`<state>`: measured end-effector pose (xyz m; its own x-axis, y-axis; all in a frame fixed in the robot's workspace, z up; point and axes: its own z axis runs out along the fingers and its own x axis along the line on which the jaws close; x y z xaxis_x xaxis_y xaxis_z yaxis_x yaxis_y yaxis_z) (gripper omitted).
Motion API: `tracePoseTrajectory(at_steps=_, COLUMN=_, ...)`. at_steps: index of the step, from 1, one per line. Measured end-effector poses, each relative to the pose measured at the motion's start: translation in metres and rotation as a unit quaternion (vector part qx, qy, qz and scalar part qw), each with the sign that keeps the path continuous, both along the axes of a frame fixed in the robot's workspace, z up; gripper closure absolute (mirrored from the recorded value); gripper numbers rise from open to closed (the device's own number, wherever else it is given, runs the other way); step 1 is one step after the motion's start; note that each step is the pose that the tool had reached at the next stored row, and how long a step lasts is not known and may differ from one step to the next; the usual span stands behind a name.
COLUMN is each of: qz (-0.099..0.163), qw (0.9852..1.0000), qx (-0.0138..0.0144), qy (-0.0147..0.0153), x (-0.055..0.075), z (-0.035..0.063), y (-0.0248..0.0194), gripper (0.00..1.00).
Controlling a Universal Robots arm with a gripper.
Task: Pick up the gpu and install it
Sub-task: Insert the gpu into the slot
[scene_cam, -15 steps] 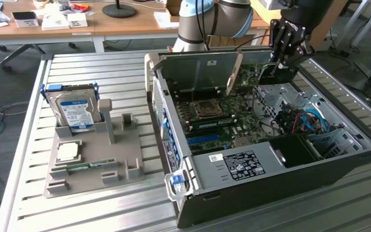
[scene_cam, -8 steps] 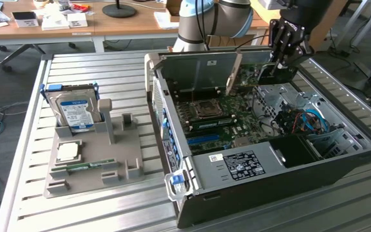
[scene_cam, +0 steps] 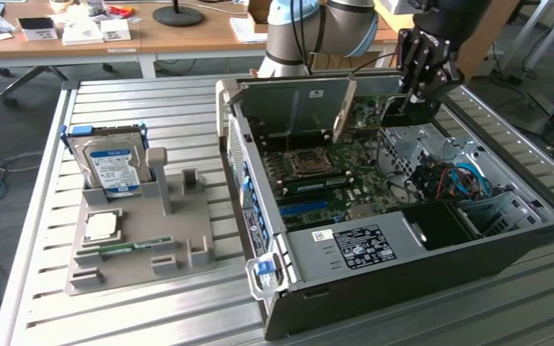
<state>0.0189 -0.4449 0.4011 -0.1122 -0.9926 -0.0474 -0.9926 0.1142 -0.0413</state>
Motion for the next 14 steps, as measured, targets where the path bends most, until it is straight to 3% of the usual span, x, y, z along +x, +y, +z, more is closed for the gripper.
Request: tracePoseTrajectory(at_steps=14, qz=0.0, qw=1.0, qx=0.0, qy=0.0, x=-0.0054, z=0.0, y=0.0, gripper=0.73)
